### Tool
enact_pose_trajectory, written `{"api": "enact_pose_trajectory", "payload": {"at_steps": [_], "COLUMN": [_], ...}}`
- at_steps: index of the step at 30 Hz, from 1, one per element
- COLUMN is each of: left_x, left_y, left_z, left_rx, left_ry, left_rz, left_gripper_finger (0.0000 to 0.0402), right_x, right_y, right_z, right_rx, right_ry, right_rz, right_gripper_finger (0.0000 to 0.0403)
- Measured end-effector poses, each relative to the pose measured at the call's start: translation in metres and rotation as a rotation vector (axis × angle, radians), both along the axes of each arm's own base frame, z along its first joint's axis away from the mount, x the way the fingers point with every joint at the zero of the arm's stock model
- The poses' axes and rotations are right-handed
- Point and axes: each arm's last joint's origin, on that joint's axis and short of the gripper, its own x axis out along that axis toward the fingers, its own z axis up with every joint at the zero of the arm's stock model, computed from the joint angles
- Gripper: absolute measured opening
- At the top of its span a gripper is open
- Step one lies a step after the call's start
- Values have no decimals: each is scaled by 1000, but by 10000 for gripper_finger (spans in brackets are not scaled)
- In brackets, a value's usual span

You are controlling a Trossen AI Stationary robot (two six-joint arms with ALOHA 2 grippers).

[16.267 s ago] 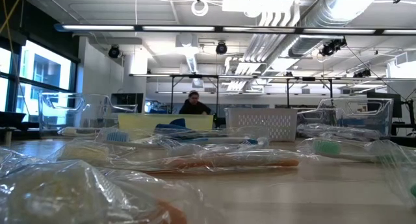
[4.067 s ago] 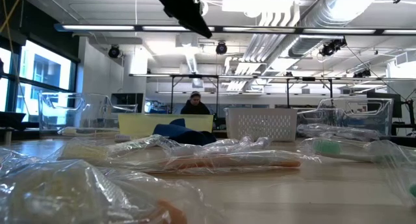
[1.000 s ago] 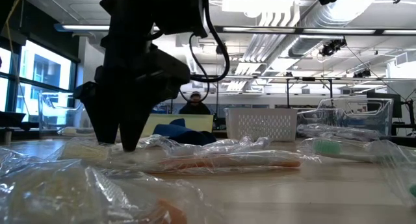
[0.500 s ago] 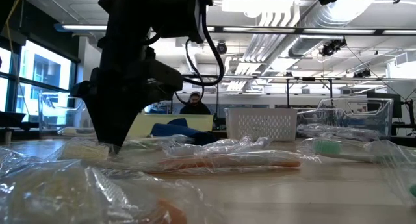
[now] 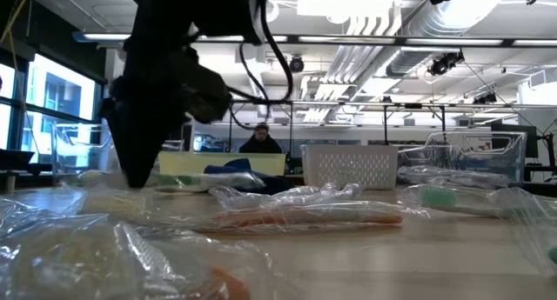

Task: Pick & Place Toothbrushes
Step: Put the green toothbrush into the white bin

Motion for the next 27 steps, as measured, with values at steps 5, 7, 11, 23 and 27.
{"api": "enact_pose_trajectory", "payload": {"at_steps": [5,7,11,23,27], "left_x": [-8,-10,-15,1,16], "left_y": [2,3,10,57,74], "left_z": [18,27,45,100,120], "left_rx": [15,30,64,250,338], "left_ry": [-32,-72,-140,-611,-855], "left_rz": [-61,-84,-147,-302,-360], "left_gripper_finger": [15,15,15,15,15], "right_x": [-8,-12,-19,-25,-25], "right_y": [-2,-3,-6,-9,-9], "right_z": [7,10,16,26,27], "right_rx": [14,15,19,13,11], "right_ry": [-39,-61,-105,-192,-200], "right_rz": [22,30,26,15,-8], "right_gripper_finger": [2,2,2,2,2]}}
